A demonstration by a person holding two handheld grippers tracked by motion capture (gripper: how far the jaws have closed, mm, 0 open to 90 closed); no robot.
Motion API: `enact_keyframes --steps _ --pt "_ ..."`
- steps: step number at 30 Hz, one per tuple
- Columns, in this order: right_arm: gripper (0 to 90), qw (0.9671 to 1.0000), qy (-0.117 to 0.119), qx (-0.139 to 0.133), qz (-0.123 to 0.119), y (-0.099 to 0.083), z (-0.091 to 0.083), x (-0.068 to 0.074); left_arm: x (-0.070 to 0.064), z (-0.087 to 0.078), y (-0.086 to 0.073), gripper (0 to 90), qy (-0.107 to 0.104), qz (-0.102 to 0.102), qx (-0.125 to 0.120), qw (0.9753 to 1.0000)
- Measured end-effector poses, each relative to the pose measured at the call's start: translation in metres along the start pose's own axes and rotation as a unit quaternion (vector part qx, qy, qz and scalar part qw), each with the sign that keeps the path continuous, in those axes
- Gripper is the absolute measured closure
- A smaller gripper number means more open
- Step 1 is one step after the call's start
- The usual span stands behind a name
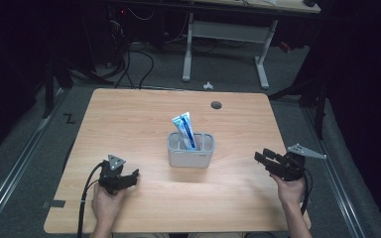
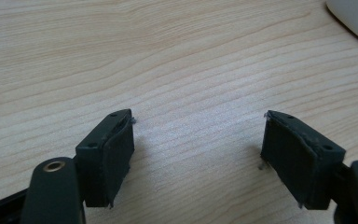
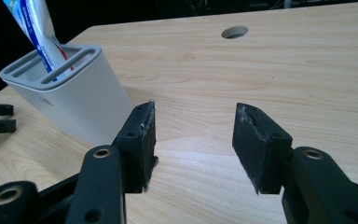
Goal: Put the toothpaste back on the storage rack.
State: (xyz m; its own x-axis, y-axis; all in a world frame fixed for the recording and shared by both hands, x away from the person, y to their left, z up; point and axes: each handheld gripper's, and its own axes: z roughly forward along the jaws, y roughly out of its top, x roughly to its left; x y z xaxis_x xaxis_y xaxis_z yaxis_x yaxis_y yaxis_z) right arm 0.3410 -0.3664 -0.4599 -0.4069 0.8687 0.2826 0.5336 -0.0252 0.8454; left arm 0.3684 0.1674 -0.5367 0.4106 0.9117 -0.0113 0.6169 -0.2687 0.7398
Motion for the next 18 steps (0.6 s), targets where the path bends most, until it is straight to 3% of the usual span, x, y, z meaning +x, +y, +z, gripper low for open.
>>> enact_keyframes --steps 18 --pt "49.5 0.9996 -0.016 0.020 0.011 -0.019 0.010 -0.007 0.000 0.000 0.000 25.6 0.000 0.000 0.001 1.0000"
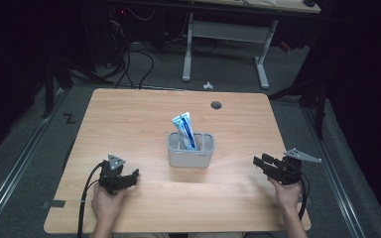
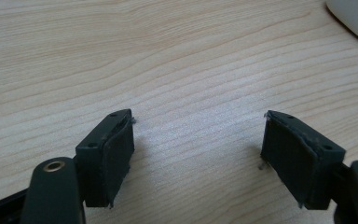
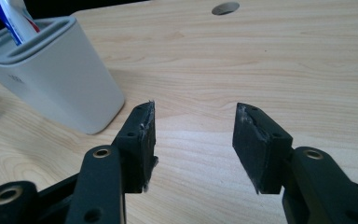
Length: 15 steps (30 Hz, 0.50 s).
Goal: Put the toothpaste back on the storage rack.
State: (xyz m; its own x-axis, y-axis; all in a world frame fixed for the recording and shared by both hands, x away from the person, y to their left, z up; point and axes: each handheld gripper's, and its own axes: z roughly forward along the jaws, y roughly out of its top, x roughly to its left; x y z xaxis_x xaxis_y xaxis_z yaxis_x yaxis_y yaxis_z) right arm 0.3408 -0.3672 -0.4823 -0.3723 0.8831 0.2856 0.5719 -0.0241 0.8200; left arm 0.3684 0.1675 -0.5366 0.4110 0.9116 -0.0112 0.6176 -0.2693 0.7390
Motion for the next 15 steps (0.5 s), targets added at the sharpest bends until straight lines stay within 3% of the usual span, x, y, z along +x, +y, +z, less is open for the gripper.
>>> enact_keyframes --steps 15 --pt "49.5 0.9997 -0.013 0.020 -0.008 -0.012 0.010 0.000 0.000 0.000 0.000 25.6 0.000 0.000 -0.001 1.0000"
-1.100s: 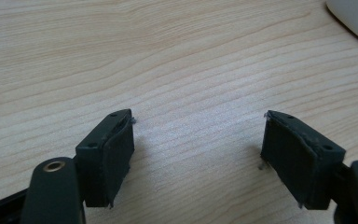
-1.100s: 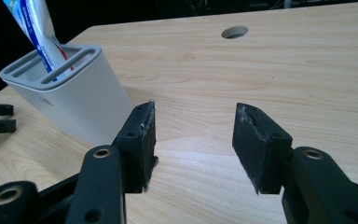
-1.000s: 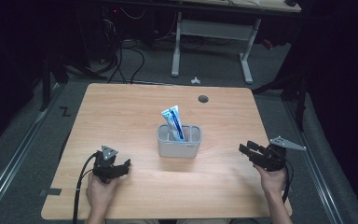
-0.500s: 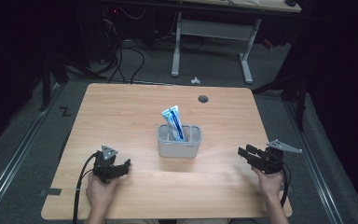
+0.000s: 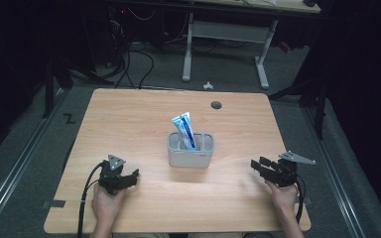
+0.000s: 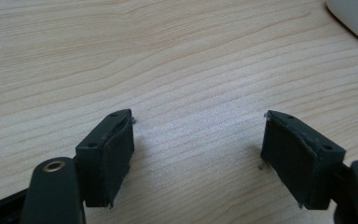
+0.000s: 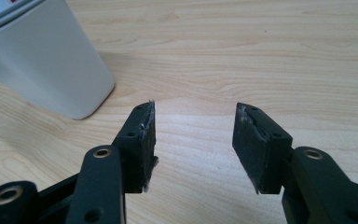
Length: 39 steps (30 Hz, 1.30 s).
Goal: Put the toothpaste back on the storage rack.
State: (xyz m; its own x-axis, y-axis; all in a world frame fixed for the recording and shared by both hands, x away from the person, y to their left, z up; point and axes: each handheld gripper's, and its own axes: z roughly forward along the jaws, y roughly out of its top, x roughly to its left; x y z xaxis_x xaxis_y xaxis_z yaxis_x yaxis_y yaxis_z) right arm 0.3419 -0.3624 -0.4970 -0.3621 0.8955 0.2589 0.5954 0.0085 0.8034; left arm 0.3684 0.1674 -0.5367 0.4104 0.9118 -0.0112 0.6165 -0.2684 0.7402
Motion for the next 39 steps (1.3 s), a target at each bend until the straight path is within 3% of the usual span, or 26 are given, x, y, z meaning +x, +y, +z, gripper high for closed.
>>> enact_keyframes --steps 14,23,27,39 --pt "49.1 0.9997 0.000 0.022 -0.007 -0.008 0.012 0.005 0.000 0.000 0.000 25.6 0.000 0.000 0.000 1.0000" --pt "48.3 0.9992 -0.012 0.035 -0.014 -0.012 0.020 0.006 0.000 0.000 0.000 25.6 0.000 0.000 0.001 1.0000" --pt "47.8 0.9981 -0.023 0.046 -0.033 -0.014 0.024 0.008 0.000 0.000 0.000 25.6 0.000 0.000 0.000 1.0000" --pt "47.4 0.9961 -0.045 0.056 -0.051 -0.019 0.032 0.009 0.000 0.000 0.000 25.6 0.000 0.000 0.000 1.0000"
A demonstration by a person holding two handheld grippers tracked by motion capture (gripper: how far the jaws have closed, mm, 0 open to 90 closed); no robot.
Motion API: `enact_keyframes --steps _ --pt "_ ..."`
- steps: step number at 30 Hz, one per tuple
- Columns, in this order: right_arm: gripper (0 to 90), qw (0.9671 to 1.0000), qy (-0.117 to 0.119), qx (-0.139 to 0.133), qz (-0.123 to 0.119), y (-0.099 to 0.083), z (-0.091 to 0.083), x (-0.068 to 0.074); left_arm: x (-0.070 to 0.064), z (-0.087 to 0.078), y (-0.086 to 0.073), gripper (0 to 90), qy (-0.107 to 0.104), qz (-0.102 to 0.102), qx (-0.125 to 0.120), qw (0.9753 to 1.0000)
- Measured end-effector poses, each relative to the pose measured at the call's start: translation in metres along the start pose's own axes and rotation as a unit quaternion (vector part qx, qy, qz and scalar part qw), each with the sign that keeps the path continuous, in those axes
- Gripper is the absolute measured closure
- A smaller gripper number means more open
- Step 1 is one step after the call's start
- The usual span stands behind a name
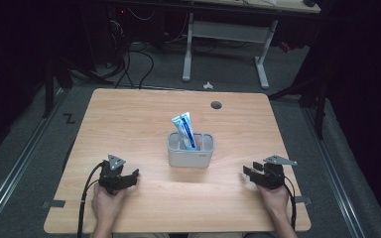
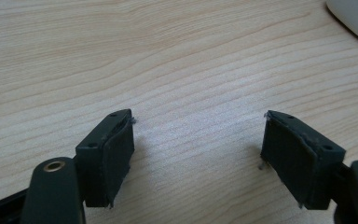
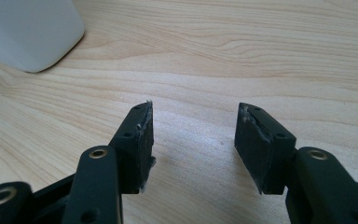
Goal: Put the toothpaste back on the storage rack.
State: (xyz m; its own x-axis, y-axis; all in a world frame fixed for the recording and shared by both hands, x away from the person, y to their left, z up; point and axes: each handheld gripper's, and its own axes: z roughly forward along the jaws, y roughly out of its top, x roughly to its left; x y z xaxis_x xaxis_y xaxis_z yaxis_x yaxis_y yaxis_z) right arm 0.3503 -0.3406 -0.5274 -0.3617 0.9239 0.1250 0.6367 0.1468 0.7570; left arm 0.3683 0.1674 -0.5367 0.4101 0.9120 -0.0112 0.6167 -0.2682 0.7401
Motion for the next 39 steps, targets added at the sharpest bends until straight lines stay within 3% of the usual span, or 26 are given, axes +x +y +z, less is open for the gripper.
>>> enact_keyframes --steps 19,25,39 --pt "45.9 0.9994 -0.023 0.016 -0.018 0.001 0.005 0.005 0.000 0.000 0.000 25.6 0.000 0.000 0.000 1.0000" --pt "43.9 0.9969 -0.048 0.024 -0.057 0.001 0.008 0.013 0.000 0.000 0.000 25.6 0.000 0.000 0.000 1.0000" --pt "42.2 0.9972 -0.047 0.025 -0.052 0.001 0.009 0.012 0.000 0.000 0.000 25.6 0.001 -0.001 0.000 1.0000"
